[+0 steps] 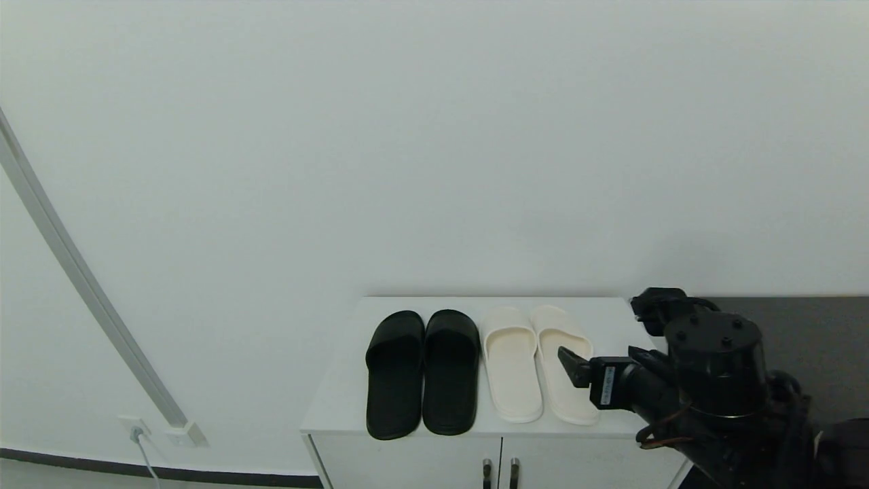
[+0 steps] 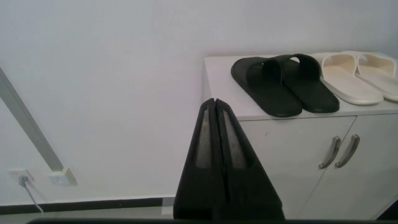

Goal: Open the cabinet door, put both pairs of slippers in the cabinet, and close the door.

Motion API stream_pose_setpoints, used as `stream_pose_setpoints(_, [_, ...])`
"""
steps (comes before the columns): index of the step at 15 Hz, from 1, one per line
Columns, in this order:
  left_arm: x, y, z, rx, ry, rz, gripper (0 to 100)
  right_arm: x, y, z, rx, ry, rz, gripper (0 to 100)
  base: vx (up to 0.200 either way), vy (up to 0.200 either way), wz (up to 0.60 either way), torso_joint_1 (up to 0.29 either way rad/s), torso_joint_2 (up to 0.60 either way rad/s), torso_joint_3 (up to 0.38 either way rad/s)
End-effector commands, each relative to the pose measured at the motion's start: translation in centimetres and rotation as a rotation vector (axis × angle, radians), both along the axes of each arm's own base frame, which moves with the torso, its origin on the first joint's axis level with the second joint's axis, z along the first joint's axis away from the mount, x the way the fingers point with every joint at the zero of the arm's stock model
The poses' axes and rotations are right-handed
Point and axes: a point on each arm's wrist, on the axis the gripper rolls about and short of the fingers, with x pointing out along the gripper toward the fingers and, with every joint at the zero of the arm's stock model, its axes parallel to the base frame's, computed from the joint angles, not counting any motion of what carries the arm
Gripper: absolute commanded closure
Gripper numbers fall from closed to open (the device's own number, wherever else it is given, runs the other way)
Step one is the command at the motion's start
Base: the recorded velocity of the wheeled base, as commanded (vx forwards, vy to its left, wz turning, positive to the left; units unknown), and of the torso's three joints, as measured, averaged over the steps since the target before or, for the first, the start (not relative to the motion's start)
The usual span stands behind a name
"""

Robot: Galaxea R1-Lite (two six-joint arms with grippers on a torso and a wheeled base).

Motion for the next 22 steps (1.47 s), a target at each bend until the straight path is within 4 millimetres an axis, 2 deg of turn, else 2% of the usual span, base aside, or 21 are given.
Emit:
stream_pose_setpoints(1, [0.0,0.0,0.0,-0.001,0.001,0.0,100,0.8,1.7,-2.4,-0.041,0.023,0.002,0,0.0,0.0,0.0,0.0,0.0,0.0])
stream_pose_setpoints(6, [0.0,0.0,0.0,-0.001,-0.001,0.0,100,2.6,4.5,-5.0,-0.09,-0.015,-0.061,0,0.0,0.0,0.0,0.0,0.0,0.0])
stream_pose_setpoints(10, [0.0,0.0,0.0,-0.001,-0.001,0.0,100,4.1,5.7,-7.1,-0.092,-0.015,-0.073,0,0.0,0.0,0.0,0.0,0.0,0.0])
stream_pose_setpoints(14, [0.0,0.0,0.0,-0.001,0.001,0.0,100,6.7,6.1,-9.2,-0.095,-0.04,-0.105,0,0.0,0.0,0.0,0.0,0.0,0.0])
stream_pose_setpoints(19, [0.0,0.0,0.0,-0.001,0.001,0.0,100,9.5,6.4,-10.3,-0.092,-0.066,-0.126,0,0.0,0.0,0.0,0.0,0.0,0.0])
stream_pose_setpoints(22, [0.0,0.0,0.0,-0.001,-0.001,0.0,100,10.5,6.6,-10.0,-0.08,-0.084,-0.081,0,0.0,0.0,0.0,0.0,0.0,0.0])
